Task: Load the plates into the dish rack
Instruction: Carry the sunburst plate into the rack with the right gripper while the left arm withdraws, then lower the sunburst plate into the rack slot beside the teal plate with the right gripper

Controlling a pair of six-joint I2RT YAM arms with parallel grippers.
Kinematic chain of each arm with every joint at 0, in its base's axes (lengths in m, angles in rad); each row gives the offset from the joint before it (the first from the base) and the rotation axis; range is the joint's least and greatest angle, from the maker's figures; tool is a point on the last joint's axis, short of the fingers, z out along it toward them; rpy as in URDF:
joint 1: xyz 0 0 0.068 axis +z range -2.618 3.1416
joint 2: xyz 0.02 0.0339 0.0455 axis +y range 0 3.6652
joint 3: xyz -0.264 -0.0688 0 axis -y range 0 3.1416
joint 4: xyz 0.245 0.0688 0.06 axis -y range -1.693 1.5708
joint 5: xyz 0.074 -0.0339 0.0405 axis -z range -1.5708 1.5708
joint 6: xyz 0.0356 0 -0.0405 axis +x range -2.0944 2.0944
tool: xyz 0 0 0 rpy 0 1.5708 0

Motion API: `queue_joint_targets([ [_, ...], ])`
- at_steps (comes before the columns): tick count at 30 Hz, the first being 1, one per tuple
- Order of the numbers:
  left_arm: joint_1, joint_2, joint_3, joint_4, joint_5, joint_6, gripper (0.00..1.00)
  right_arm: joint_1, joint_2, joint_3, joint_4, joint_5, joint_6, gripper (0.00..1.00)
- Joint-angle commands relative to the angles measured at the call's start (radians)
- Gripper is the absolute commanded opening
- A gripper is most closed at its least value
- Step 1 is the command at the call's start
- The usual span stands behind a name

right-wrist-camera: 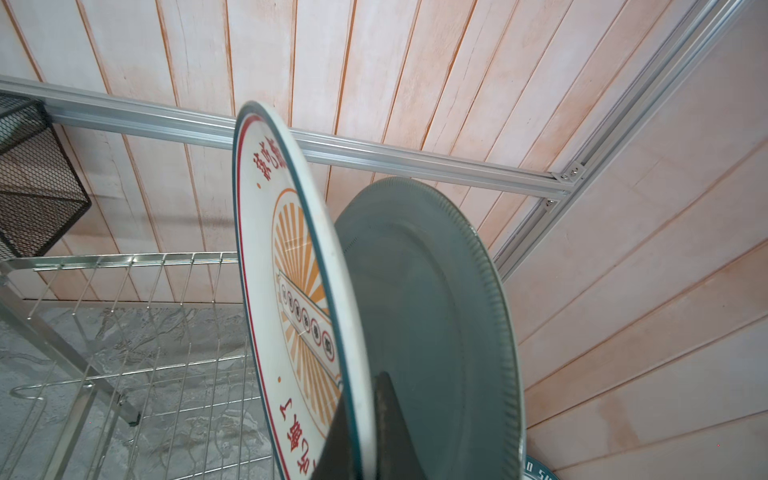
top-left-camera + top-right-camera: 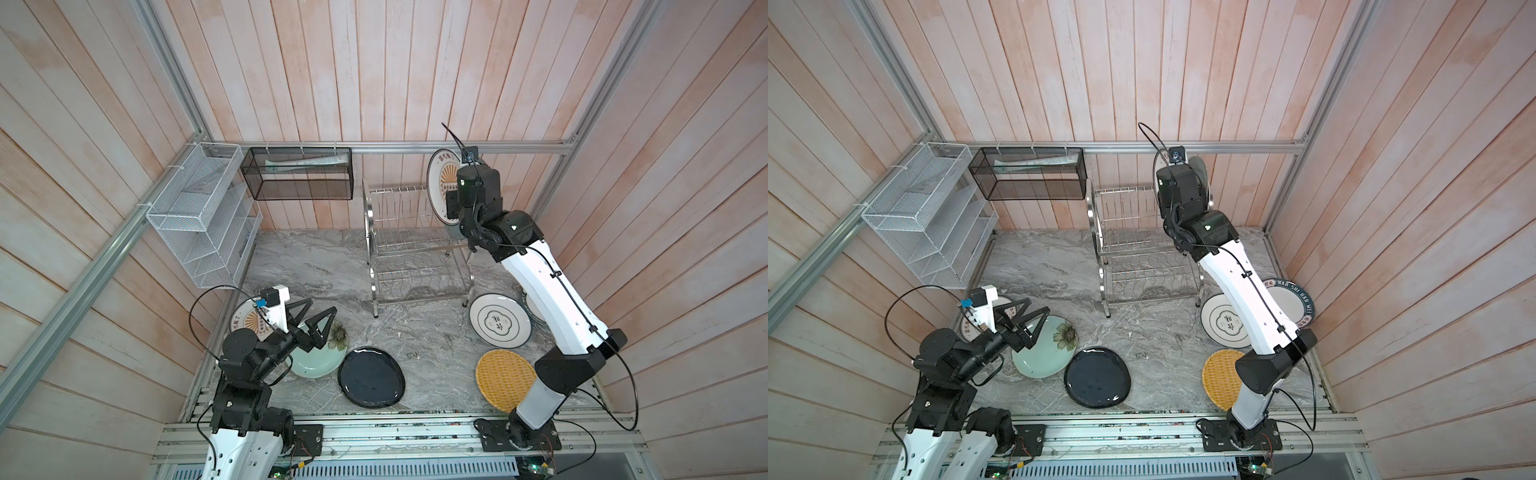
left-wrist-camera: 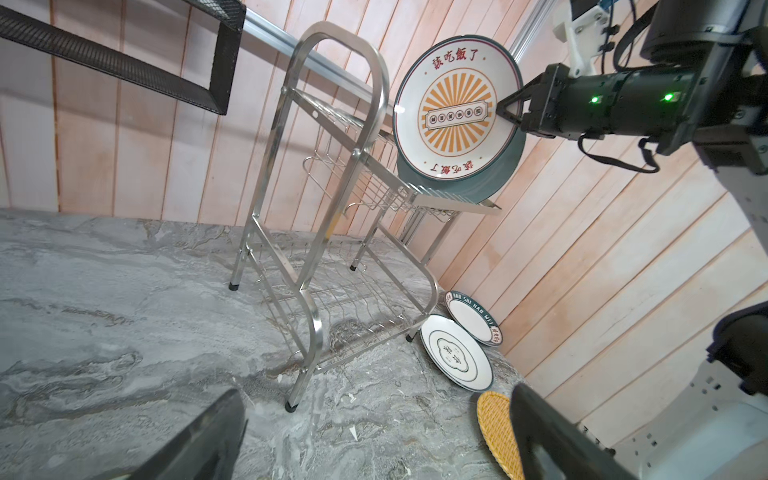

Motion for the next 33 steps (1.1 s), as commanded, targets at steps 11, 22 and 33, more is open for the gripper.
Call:
queue_joint_targets([
  [11, -0.003, 0.001, 0.006, -0.044, 0.004, 0.033, 1.00, -0.027, -0.016, -0.042, 0.052, 0.043, -0.013, 0.00],
  [22, 0.000, 0.000, 0.002, -0.033, 0.027, 0.023, 1.00, -0.028, -0.024, -0.101, 0.036, 0.013, 0.019, 0.00],
  [33, 0.009, 0.001, 0.000, -0.029, 0.038, 0.017, 1.00, -0.020, -0.033, -0.138, -0.003, 0.006, 0.076, 0.00],
])
